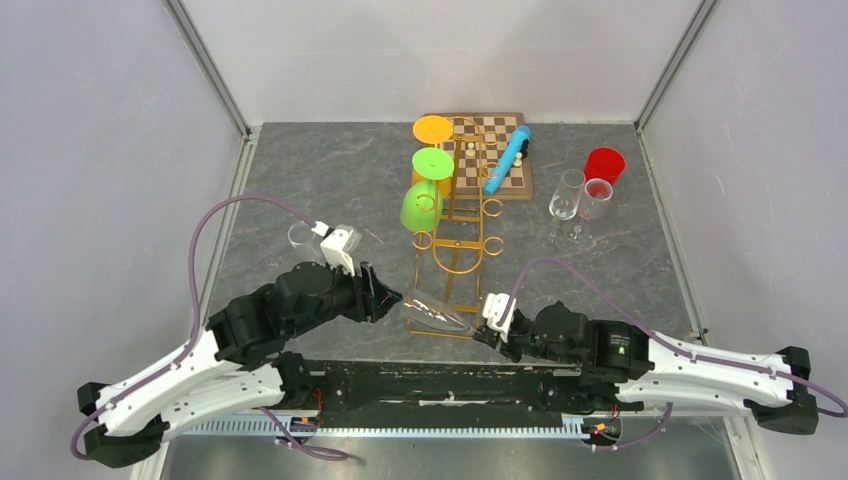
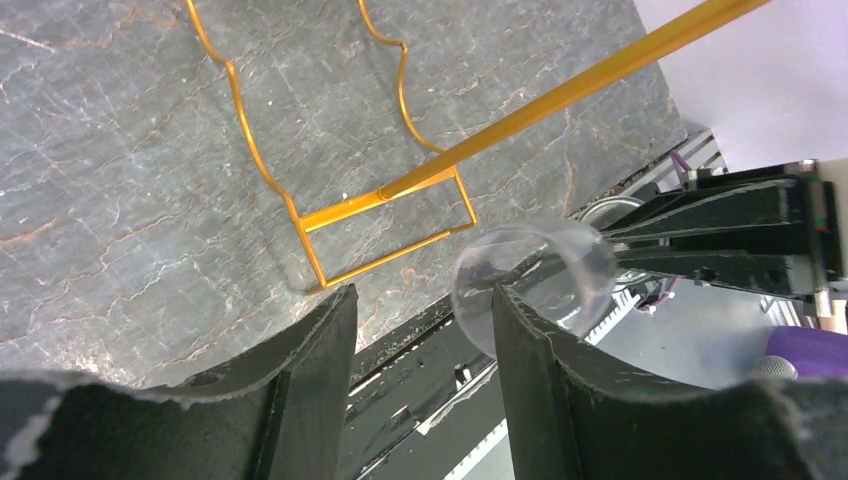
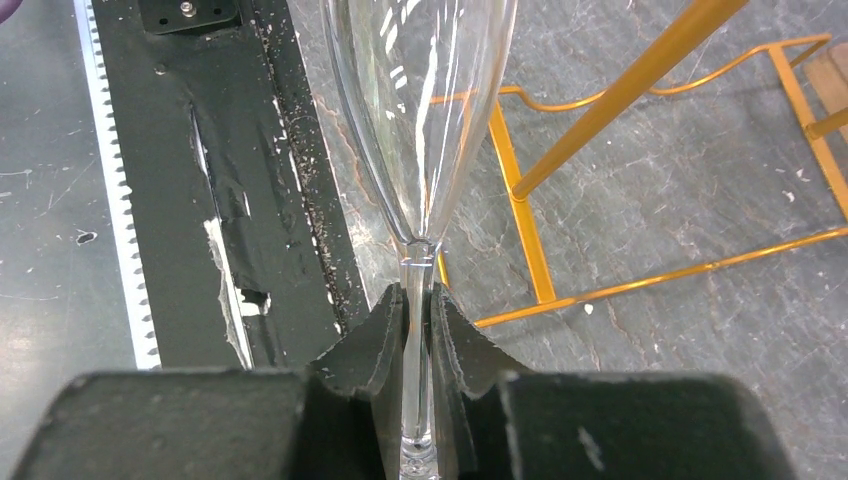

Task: Take the wine glass off the wine glass rack
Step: Place the wine glass at the center of the board.

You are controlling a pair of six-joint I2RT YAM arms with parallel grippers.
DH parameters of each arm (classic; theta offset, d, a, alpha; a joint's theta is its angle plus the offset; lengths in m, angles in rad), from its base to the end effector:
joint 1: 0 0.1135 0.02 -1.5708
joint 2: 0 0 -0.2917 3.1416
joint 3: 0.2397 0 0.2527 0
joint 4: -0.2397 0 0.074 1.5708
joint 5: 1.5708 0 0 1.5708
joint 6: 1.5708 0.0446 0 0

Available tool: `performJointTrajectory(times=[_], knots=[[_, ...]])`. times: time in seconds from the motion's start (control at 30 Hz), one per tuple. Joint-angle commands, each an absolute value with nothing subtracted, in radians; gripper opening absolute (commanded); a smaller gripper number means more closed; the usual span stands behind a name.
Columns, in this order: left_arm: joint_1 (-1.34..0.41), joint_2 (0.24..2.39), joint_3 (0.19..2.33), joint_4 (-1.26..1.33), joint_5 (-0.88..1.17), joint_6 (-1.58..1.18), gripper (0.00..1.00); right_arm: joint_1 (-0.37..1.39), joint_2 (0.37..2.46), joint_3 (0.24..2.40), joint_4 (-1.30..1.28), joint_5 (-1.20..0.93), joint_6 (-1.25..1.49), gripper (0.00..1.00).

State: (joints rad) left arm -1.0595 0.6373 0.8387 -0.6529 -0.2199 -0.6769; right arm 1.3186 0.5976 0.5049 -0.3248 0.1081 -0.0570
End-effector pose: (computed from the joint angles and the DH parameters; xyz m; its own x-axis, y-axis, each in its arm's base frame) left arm 0.0671 -0.0997 0.3437 -0.6394 -0.1097 -0.7610 0.4549 0.7440 -0.4894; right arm 0.0388 0.1315 0.2667 -0.0476 -0.4116 -0.9101 -0.9423 0.3207 -0.0957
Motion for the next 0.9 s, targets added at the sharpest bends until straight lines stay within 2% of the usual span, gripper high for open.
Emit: performJointTrajectory(times=[0.0,0.53,0.87], knots=[[-0.988,0.636,0.816,-0.594,-0.08,-0.704,0.57,1.325,0.562,0.553,-0.266,0.122,-0.113,0.0],[-0.8,0.611,0.717,-0.465,0.279,-0.734,0.54,1.324,0.592,0.574,-0.175,0.118,-0.176,0.0],[-0.721,0.607,0.688,-0.405,0.428,-0.77,0.45,1.324,0.602,0.575,-0.162,0.113,-0.18,0.0]])
